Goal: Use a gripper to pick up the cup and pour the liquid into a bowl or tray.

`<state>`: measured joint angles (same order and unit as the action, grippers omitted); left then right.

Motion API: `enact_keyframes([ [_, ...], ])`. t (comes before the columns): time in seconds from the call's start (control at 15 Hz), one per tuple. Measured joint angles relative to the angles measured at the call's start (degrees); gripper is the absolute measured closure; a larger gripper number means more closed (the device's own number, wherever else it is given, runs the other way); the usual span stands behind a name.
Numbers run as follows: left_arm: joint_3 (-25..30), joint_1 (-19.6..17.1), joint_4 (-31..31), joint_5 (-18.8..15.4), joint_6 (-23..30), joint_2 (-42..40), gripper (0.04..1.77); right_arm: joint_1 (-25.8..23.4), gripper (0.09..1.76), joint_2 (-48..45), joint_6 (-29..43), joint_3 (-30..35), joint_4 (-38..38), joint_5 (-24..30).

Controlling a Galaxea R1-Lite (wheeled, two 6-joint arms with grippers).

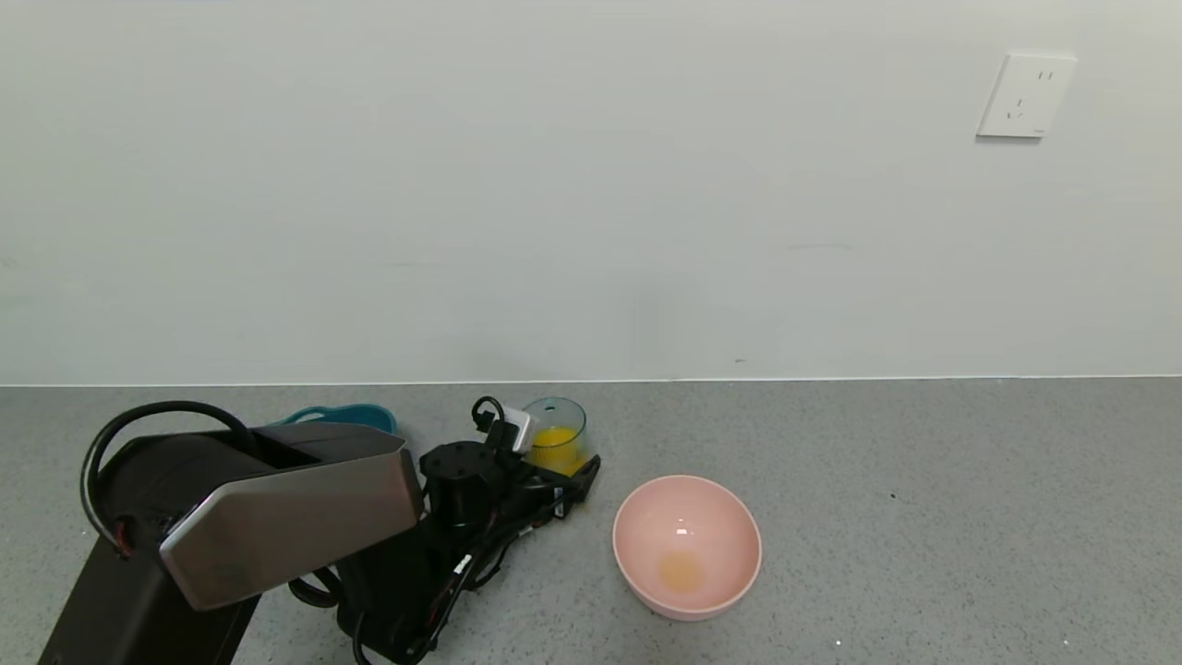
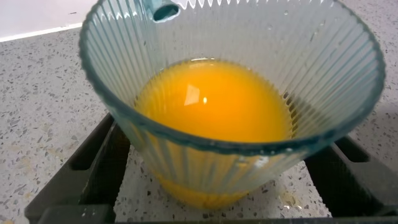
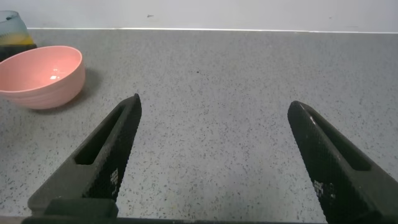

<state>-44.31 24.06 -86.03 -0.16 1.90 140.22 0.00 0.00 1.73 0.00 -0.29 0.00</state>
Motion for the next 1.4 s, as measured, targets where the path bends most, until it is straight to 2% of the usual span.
enact_keyframes([
  [0.67, -0.7, 0.0, 0.2, 0.1, 0.0, 0.4, 0.10, 0.0, 0.14, 0.0, 0.0, 0.0, 0.0, 0.0],
  [0.73, -0.8, 0.0, 0.2, 0.1, 0.0, 0.4, 0.31, 0.0, 0.14, 0.0, 0.0, 0.0, 0.0, 0.0],
  [0.8, -0.8, 0.0, 0.2, 0.1, 0.0, 0.4, 0.44, 0.0, 0.14, 0.0, 0.0, 0.0, 0.0, 0.0],
  [0.87, -0.8, 0.0, 0.2, 0.2, 0.0, 0.4, 0.48, 0.0, 0.14, 0.0, 0.0, 0.0, 0.0, 0.0],
  [1.4, -0.6, 0.0, 0.2, 0.8, 0.0, 0.0, 0.50, 0.0, 0.14, 0.0, 0.0, 0.0, 0.0, 0.0],
])
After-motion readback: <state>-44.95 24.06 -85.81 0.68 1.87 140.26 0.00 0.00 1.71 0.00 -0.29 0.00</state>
